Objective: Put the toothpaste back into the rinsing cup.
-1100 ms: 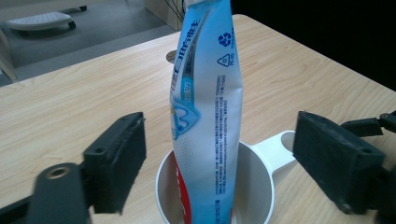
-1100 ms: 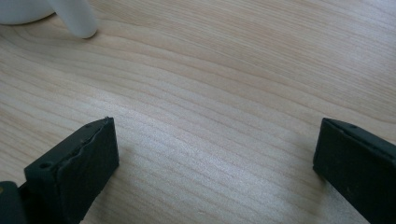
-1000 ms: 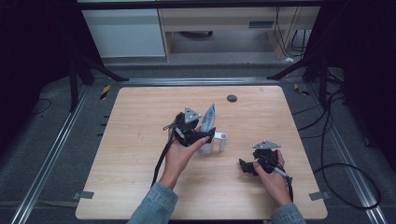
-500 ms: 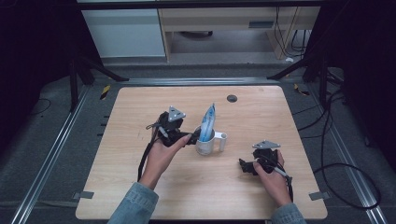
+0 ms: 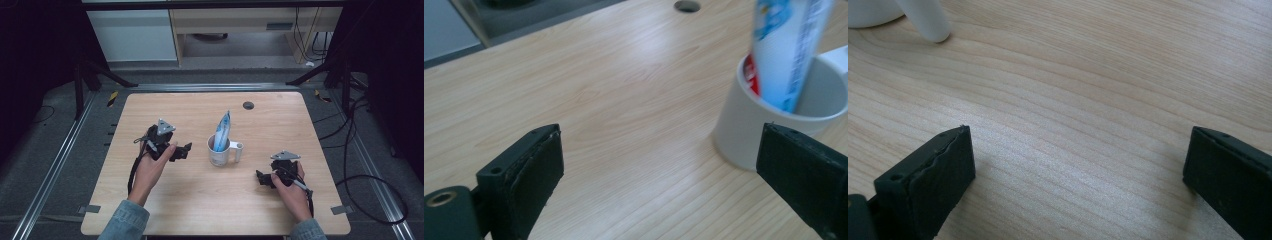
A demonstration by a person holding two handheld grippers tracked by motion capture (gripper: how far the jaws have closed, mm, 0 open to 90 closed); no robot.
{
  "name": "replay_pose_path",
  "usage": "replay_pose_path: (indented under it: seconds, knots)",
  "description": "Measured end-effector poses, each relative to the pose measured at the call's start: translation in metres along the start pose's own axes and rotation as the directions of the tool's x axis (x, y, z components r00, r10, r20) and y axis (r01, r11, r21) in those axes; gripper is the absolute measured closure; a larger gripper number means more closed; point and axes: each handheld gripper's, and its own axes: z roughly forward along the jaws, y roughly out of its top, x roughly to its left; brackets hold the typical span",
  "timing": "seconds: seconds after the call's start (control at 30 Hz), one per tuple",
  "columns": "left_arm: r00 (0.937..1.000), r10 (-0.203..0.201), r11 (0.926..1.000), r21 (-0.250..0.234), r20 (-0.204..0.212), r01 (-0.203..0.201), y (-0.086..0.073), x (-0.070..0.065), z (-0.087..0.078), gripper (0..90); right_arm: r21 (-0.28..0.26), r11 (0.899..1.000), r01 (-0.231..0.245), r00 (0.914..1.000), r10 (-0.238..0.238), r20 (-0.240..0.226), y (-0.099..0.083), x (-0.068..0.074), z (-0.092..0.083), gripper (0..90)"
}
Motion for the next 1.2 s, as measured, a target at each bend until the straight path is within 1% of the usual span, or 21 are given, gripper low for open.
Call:
replay_pose_path:
  seconds: [0.07, 0.1, 0.13, 0.17, 0.2, 0.23, 0.3, 0.33, 0.4, 0.43, 0.47, 0.53, 0.63, 0.67, 0.77, 0.8, 0.9, 0.93, 1.03, 1.1, 1.2]
  knots:
    - [0.9998, 0.000, 0.9997, 0.025, -0.021, 0.000, -0.006, 0.009, 0.002, 4.4, 0.000, 1.000, 0.000, 1.0000, 0.000, 0.000, 0.000, 0.000, 0.000, 0.5]
    - [0.9992, -0.011, 0.9988, 0.047, -0.039, 0.013, -0.014, 0.017, 0.004, 5.3, 0.000, 1.000, 0.000, 1.0000, 0.000, 0.000, 0.000, 0.000, 0.000, 0.5]
    - [0.9992, -0.011, 0.9988, 0.047, -0.039, 0.013, -0.014, 0.017, 0.004, 5.3, 0.000, 1.000, 0.000, 1.0000, 0.000, 0.000, 0.000, 0.000, 0.000, 0.5]
    - [0.9982, -0.011, 0.9970, 0.076, -0.058, 0.016, -0.023, 0.025, 0.007, 5.3, 0.000, 1.000, 0.000, 1.0000, 0.000, 0.000, 0.000, 0.000, 0.000, 0.5]
    - [0.9982, -0.011, 0.9970, 0.076, -0.058, 0.016, -0.023, 0.025, 0.007, 5.5, 0.000, 1.000, 0.000, 1.0000, 0.000, 0.000, 0.000, 0.000, 0.000, 0.5]
    - [0.9967, -0.017, 0.9942, 0.104, -0.080, 0.025, -0.032, 0.033, 0.010, 5.5, 0.000, 1.000, 0.000, 1.0000, 0.000, 0.000, 0.000, 0.000, 0.000, 0.5]
    - [0.9951, -0.017, 0.9908, 0.132, -0.098, 0.030, -0.042, 0.040, 0.012, 5.5, 0.000, 1.000, 0.000, 1.0000, 0.000, 0.000, 0.000, 0.000, 0.000, 0.5]
    - [0.9951, -0.017, 0.9908, 0.132, -0.098, 0.030, -0.042, 0.040, 0.012, 5.5, 0.000, 1.000, 0.000, 1.0000, 0.000, 0.000, 0.000, 0.000, 0.000, 0.5]
    - [0.9940, -0.022, 0.9890, 0.143, -0.107, 0.037, -0.050, 0.045, 0.014, 5.6, 0.000, 1.000, 0.000, 1.0000, 0.000, 0.000, 0.000, 0.000, 0.000, 0.5]
    - [0.9934, -0.035, 0.9869, 0.153, -0.109, 0.052, -0.058, 0.050, 0.015, 5.7, 0.000, 1.000, 0.000, 1.0000, 0.000, 0.000, 0.000, 0.000, 0.000, 0.4]
    - [0.9934, -0.035, 0.9869, 0.153, -0.109, 0.052, -0.058, 0.050, 0.015, 5.6, 0.000, 1.000, 0.000, 1.0000, 0.000, 0.000, 0.000, 0.000, 0.000, 0.4]
    - [0.9923, -0.044, 0.9837, 0.169, -0.116, 0.063, -0.067, 0.055, 0.016, 5.6, 0.001, 1.000, 0.001, 1.0000, -0.001, 0.001, 0.000, 0.000, 0.000, 0.5]
    - [0.9911, -0.061, 0.9820, 0.171, -0.118, 0.081, -0.072, 0.059, 0.016, 5.6, 0.000, 1.000, -0.001, 1.0000, 0.001, -0.004, 0.000, 0.000, -0.001, 0.5]
    - [0.9900, -0.082, 0.9802, 0.170, -0.115, 0.101, -0.075, 0.063, 0.017, 5.6, -0.002, 1.000, 0.005, 1.0000, -0.005, -0.001, -0.001, 0.000, -0.001, 0.5]
    - [0.9891, -0.087, 0.9788, 0.175, -0.119, 0.107, -0.078, 0.068, 0.018, 5.6, -0.002, 1.000, 0.005, 1.0000, -0.005, -0.001, -0.001, 0.000, -0.001, 0.5]
    - [0.9864, -0.098, 0.9768, 0.177, -0.132, 0.120, -0.081, 0.073, 0.019, 5.6, -0.002, 1.000, 0.005, 1.0000, -0.005, -0.001, -0.001, 0.000, -0.001, 0.5]
    - [0.9829, -0.119, 0.9743, 0.174, -0.141, 0.143, -0.086, 0.083, 0.021, 5.6, -0.002, 1.000, 0.005, 1.0000, -0.005, -0.001, -0.001, 0.000, -0.001, 0.5]
    - [0.9829, -0.119, 0.9743, 0.174, -0.141, 0.143, -0.086, 0.083, 0.021, 5.7, -0.002, 1.000, 0.005, 1.0000, -0.005, -0.001, -0.001, 0.000, -0.001, 0.5]
    - [0.9760, -0.155, 0.9699, 0.164, -0.153, 0.180, -0.094, 0.094, 0.023, 6.4, -0.002, 1.000, 0.005, 1.0000, -0.005, -0.001, -0.001, 0.000, -0.001, 0.5]
    - [0.9751, -0.165, 0.9695, 0.157, -0.148, 0.188, -0.096, 0.095, 0.024, 6.4, -0.002, 1.000, 0.005, 1.0000, -0.005, -0.001, -0.001, 0.000, -0.001, 0.5]
    - [0.9733, -0.175, 0.9655, 0.168, -0.148, 0.199, -0.101, 0.098, 0.026, 6.2, -0.002, 1.000, 0.005, 1.0000, -0.005, -0.001, -0.001, 0.000, -0.001, 0.5]
